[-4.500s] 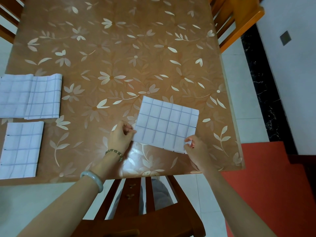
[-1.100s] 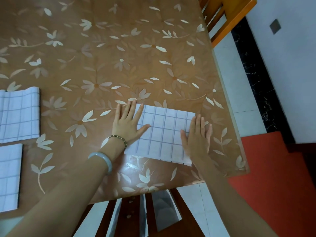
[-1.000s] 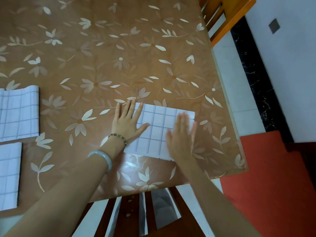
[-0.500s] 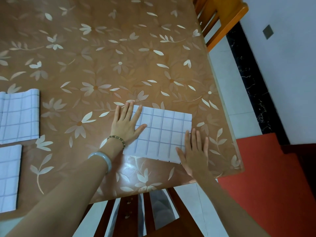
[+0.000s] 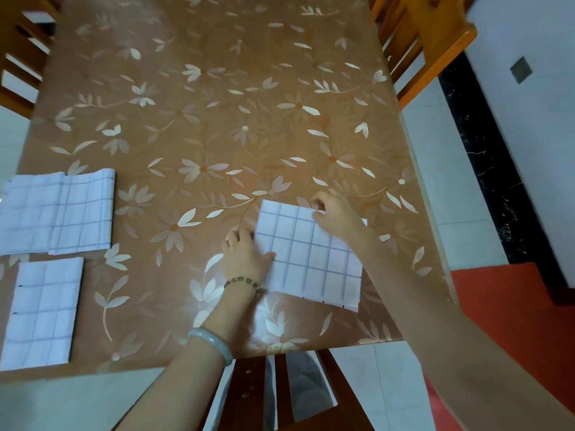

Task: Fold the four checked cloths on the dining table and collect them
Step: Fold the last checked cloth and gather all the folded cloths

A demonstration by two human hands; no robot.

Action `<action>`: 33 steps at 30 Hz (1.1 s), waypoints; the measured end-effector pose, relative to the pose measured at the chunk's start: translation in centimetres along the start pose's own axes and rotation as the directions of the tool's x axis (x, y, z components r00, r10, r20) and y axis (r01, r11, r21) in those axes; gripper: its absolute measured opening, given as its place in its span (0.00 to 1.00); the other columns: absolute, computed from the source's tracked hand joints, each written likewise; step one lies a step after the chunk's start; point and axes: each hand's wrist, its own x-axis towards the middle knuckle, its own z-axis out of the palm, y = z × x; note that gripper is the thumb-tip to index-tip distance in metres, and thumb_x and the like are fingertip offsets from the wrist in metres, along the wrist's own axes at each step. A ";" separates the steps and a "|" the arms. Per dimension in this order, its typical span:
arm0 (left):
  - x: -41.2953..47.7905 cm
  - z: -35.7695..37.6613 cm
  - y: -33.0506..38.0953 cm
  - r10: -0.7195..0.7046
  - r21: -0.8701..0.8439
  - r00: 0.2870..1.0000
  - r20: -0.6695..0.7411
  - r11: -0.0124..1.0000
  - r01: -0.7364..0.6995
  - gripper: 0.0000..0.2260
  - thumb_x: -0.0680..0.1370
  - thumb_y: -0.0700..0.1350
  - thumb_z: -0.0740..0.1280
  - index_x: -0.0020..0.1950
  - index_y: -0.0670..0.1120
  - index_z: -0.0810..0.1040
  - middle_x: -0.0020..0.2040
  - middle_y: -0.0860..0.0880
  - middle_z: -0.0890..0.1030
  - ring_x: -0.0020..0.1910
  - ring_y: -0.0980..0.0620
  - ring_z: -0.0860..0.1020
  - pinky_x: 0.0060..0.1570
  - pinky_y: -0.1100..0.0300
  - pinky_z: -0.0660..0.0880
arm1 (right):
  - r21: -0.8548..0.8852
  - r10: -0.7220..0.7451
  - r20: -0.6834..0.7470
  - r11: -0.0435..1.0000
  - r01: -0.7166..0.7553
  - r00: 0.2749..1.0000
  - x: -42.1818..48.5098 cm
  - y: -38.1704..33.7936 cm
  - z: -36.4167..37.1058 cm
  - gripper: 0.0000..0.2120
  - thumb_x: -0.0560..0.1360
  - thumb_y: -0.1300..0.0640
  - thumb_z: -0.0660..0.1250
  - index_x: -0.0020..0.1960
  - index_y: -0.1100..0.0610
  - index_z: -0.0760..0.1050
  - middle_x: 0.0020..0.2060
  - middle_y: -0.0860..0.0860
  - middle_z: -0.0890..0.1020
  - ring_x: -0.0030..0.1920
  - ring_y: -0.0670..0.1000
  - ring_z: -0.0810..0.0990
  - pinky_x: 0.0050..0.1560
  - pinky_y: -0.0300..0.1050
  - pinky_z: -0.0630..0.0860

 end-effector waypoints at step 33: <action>0.2 -4.5 -6.0 0.022 -0.795 0.904 0.426 0.486 0.363 0.10 0.72 0.39 0.73 0.49 0.34 0.82 0.50 0.34 0.82 0.51 0.34 0.80 0.59 0.37 0.73 | 0.724 0.220 0.480 0.446 -0.526 0.849 -4.8 -1.9 -1.9 0.09 0.73 0.67 0.68 0.53 0.62 0.80 0.49 0.56 0.85 0.49 0.54 0.84 0.51 0.47 0.81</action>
